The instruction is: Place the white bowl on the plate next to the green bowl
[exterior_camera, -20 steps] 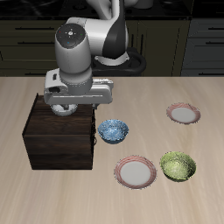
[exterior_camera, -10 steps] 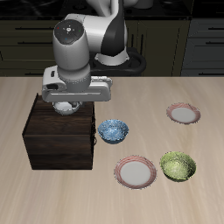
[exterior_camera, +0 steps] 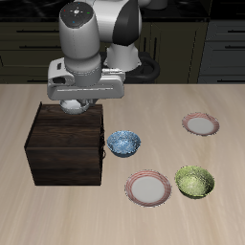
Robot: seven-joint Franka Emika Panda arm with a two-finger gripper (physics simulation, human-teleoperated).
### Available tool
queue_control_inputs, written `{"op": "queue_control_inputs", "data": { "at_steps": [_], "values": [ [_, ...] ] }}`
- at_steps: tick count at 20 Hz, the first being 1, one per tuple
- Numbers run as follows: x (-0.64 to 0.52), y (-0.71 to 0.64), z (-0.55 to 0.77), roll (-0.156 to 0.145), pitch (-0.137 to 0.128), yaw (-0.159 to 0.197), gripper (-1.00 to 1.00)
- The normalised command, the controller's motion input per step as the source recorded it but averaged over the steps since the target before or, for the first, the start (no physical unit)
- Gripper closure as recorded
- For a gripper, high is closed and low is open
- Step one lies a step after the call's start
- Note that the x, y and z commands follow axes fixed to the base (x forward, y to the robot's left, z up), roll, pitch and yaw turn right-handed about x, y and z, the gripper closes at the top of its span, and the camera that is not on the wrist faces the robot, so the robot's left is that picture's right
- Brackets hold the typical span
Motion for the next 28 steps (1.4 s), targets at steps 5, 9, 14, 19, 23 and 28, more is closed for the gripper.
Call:
{"op": "queue_control_inputs", "data": {
  "at_steps": [5, 9, 14, 19, 23, 28],
  "values": [
    [-0.09, 0.15, 0.35, 0.01, -0.056, 0.012, 1.0],
    [-0.07, 0.13, 0.21, 0.003, -0.033, 0.001, 1.0],
    [0.06, 0.22, 0.11, 0.019, -0.01, 0.007, 1.0],
    [0.2, 0.36, 0.17, 0.022, -0.015, 0.003, 1.0],
    [0.21, 0.27, 0.13, -0.001, -0.015, -0.006, 1.0],
    [0.22, 0.35, 0.13, 0.015, -0.009, -0.01, 1.0]
  ]
}}
